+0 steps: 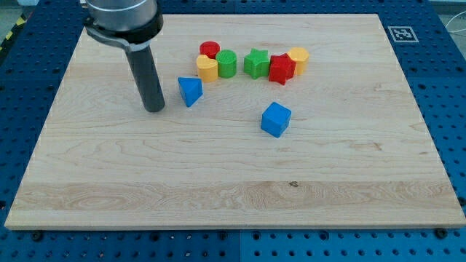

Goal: Push the blue triangle bit a down

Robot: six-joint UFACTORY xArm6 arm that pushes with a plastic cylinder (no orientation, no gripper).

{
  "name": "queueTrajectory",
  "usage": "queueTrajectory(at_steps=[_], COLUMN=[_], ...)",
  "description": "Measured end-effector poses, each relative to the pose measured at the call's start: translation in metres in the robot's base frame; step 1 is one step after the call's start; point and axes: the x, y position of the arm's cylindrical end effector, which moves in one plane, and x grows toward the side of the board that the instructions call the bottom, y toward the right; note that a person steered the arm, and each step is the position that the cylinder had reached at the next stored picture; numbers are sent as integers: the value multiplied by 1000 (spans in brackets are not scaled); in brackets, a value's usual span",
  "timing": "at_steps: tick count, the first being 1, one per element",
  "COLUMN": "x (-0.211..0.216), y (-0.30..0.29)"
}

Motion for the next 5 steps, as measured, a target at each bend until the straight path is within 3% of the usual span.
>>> queueTrajectory(at_steps=[2,5], x=[-43,-37], y=[18,45])
